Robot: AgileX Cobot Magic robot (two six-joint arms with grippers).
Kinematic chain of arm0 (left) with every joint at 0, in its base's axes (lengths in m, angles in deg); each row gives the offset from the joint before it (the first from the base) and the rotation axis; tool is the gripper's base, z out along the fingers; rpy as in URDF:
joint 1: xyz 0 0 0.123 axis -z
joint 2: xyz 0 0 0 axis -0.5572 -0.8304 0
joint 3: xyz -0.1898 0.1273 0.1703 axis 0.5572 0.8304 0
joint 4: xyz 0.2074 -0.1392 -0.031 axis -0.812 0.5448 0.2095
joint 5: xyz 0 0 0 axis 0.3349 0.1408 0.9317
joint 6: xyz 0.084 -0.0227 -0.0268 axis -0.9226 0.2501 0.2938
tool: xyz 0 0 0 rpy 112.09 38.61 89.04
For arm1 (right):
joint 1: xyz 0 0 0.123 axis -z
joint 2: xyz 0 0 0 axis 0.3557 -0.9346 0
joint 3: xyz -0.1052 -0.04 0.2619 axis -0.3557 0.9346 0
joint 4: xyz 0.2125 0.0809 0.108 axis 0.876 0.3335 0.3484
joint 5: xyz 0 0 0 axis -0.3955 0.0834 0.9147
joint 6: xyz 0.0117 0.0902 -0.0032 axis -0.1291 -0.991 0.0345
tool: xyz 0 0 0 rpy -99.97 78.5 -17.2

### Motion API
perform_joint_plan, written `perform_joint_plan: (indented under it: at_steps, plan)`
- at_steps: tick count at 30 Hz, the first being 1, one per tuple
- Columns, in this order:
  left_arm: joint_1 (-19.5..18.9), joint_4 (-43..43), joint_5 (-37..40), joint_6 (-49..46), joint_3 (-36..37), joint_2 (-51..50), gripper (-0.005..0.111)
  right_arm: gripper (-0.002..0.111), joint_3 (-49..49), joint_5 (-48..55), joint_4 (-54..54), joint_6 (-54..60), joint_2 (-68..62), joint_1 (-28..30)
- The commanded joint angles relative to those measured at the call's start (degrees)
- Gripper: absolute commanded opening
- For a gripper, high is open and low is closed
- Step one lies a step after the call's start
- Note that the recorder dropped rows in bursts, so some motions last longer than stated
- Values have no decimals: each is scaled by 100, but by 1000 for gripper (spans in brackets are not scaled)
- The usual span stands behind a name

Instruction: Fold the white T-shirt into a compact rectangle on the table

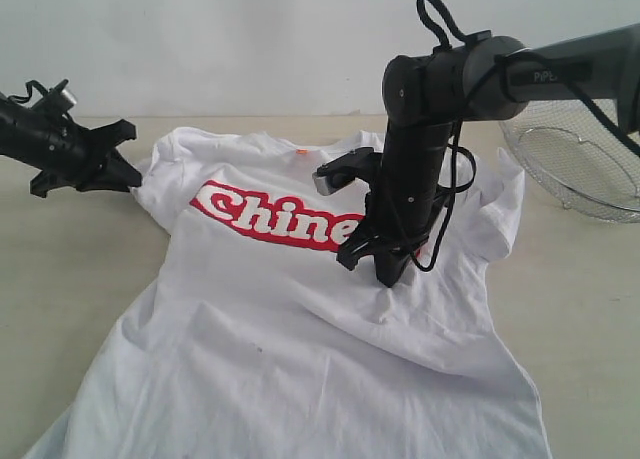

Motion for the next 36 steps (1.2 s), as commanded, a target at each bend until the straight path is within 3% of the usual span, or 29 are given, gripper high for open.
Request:
perform_joint_plan:
  at_steps: [1,12,26,28,34,35,36]
  plan:
    - [212,91,437,-266,-24,165,5,0,131,110,-4,42,-244,3]
    - [1004,-79,383,-465,-24,1269,5,0,131,110,-4,52,-244,3]
    - [3129,-4,4,-291,-13,260,5,0,131,133,-4,65,-244,3]
    - [3293,-40,-273,-373,-13,180,5,0,131,170,-4,66,-244,3]
    - [3163,-513,-323,-463,-198,602,7,0,131,180,-4,66,-244,3]
    - [3138,-567,-294,-463,-227,687,11,0,131,180,-4,66,-244,3]
    - [3082,-589,-245,-540,-239,837,23,0,131,220,-4,66,-244,3]
